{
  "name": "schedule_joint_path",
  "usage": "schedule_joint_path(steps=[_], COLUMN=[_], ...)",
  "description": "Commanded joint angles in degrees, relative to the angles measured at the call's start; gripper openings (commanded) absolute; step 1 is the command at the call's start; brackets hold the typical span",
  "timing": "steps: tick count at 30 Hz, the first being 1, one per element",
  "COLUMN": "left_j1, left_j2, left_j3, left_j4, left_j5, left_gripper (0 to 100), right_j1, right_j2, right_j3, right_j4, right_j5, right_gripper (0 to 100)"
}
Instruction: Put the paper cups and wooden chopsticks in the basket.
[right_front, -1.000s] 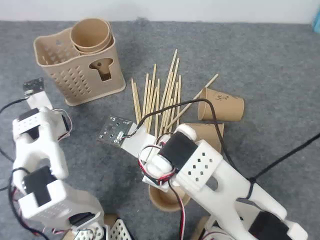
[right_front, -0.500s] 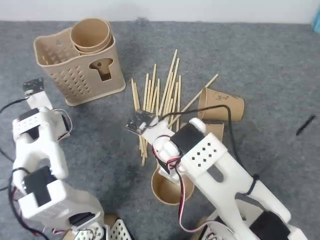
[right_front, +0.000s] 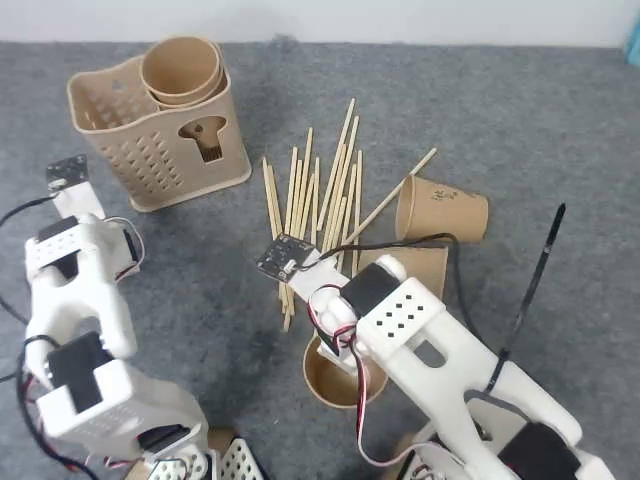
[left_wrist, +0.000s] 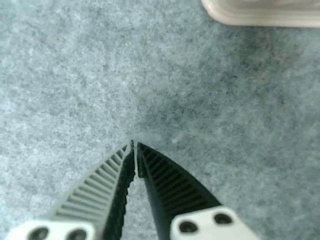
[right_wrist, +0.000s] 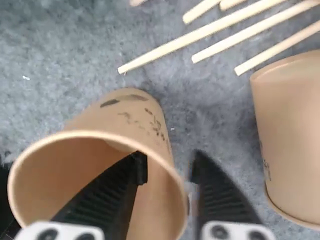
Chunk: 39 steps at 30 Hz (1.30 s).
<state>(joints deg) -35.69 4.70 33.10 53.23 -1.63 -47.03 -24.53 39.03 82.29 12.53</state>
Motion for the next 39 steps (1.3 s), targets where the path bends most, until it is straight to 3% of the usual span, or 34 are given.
schedule_joint_path(steps=[1, 5, 11, 20, 28, 39], left_j1=[0.18, 0.26, 0.26, 0.26, 0.26, 0.26], left_j2=[-0.35, -0.35, -0.35, -0.35, -0.35, -0.35], left_j3=[-1.98, -1.98, -1.98, -1.98, -1.98, -1.98], left_j4=[-0.88, -0.88, -0.88, -0.88, -0.88, -0.88], left_j5=[0.62, 0.62, 0.62, 0.62, 0.62, 0.62], left_gripper=[1, 1, 1, 1, 1, 1], right_j1=[0.84, 0.92, 0.92, 2.95, 4.97, 5.14], right_j2=[-3.38, -3.3, -2.68, 4.7, 23.96, 45.93], right_j3=[-0.79, -7.91, -30.42, -62.51, -88.53, -114.37], right_j4=[-0.31, 5.41, 16.92, 18.33, 13.05, -6.9], right_j5=[-0.53, -0.35, -0.26, -0.88, -6.77, -6.77], right_gripper=[3.0, 0.9, 0.6, 0.6, 0.6, 0.6])
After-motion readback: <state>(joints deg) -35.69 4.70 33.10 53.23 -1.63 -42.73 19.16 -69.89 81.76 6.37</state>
